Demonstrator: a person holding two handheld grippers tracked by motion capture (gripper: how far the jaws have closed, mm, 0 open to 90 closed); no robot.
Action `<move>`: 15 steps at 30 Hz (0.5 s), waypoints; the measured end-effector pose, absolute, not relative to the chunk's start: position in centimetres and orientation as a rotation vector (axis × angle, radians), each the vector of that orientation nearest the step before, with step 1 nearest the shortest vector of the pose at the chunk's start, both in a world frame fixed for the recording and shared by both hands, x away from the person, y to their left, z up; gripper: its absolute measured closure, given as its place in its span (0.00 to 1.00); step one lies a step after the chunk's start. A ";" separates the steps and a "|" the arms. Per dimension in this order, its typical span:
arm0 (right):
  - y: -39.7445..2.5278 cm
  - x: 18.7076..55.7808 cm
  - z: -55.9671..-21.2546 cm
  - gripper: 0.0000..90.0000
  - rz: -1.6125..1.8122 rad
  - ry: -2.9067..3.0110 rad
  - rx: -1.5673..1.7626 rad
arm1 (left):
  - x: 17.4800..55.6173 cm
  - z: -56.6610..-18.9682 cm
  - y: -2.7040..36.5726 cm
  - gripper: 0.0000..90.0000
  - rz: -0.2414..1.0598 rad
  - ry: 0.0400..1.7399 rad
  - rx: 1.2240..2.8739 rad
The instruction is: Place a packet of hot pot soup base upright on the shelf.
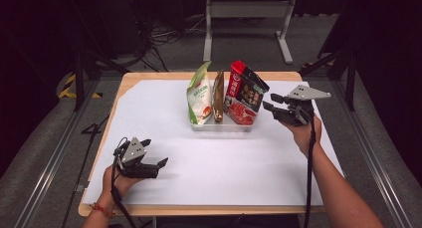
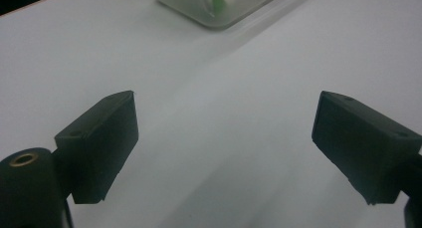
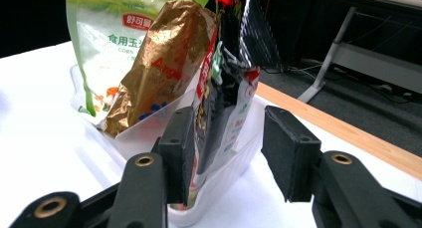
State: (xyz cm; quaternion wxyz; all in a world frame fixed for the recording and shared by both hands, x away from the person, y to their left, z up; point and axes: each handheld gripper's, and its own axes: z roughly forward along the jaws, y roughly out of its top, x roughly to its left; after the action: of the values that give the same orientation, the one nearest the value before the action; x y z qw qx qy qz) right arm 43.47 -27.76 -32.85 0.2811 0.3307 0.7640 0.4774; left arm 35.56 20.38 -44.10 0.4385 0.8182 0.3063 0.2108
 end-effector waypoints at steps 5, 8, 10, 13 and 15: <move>-28.2 43.0 -33.3 0.62 1.262 2.052 0.882 | 35.5 -44.1 20.4 0.13 0.527 0.761 2.032; -28.3 42.9 -33.5 0.62 1.256 2.057 0.882 | 35.5 -44.1 20.4 0.13 0.525 0.761 2.033; -28.5 42.6 -33.6 0.61 1.241 2.060 0.875 | 35.5 -44.1 20.4 0.13 0.524 0.757 2.033; -28.7 42.4 -33.8 0.58 1.231 2.063 0.869 | 35.5 -44.1 20.3 0.13 0.526 0.755 2.034; -28.9 42.2 -34.0 0.56 1.221 2.065 0.862 | 35.5 -44.1 20.3 0.13 0.531 0.752 2.035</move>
State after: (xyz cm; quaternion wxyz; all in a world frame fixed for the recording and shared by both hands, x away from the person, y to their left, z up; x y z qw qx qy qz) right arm 42.24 -28.89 -33.99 0.2918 0.3234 0.7748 0.4582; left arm 35.54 20.28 -44.07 0.4387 0.8188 0.3024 0.2135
